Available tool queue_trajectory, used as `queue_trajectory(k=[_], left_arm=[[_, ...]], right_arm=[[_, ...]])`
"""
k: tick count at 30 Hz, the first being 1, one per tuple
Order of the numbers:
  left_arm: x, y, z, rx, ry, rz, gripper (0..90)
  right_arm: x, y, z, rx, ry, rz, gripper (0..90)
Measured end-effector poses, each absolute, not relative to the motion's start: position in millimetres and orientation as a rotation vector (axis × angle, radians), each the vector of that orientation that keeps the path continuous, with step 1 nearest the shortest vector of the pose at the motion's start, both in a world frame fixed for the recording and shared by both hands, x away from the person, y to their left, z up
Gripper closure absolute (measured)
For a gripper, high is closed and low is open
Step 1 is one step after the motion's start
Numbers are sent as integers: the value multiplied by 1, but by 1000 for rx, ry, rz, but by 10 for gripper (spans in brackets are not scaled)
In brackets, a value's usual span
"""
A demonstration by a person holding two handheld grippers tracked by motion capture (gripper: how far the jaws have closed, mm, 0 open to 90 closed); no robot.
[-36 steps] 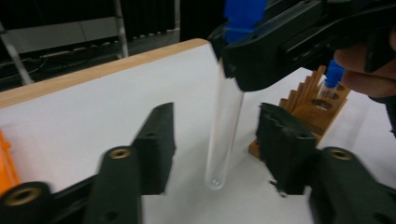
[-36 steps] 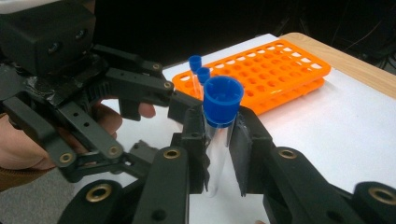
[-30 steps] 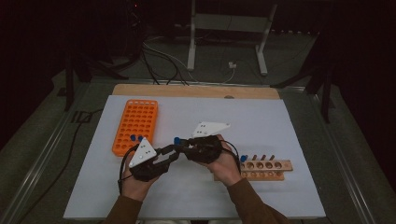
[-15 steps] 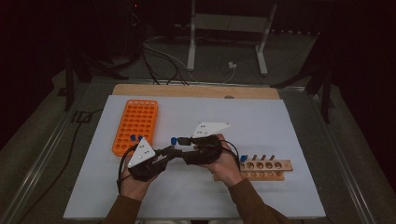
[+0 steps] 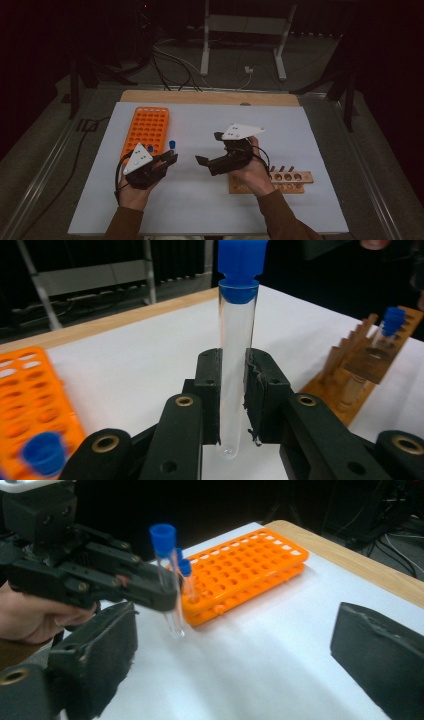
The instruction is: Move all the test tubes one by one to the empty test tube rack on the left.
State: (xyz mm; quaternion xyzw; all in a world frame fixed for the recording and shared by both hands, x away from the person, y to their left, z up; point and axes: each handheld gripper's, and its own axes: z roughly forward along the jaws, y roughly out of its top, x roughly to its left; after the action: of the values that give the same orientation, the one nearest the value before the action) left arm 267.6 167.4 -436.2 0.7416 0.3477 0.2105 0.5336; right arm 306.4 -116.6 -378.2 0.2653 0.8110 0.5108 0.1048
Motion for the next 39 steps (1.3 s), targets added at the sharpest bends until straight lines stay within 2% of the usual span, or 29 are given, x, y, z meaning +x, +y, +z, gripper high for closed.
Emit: queue_trajectory(k=[8, 22, 39], left_arm=[[271, 190, -432, 1726, 885, 551, 780], [272, 229, -430, 1656, 972, 620, 779], [275, 250, -441, 1635, 1036, 671, 779]], right_arm=[[310, -146, -372, 842, 2329, 1495, 13], [313, -189, -370, 936, 2238, 1487, 12], [313, -222, -375, 1008, 2186, 1458, 12]])
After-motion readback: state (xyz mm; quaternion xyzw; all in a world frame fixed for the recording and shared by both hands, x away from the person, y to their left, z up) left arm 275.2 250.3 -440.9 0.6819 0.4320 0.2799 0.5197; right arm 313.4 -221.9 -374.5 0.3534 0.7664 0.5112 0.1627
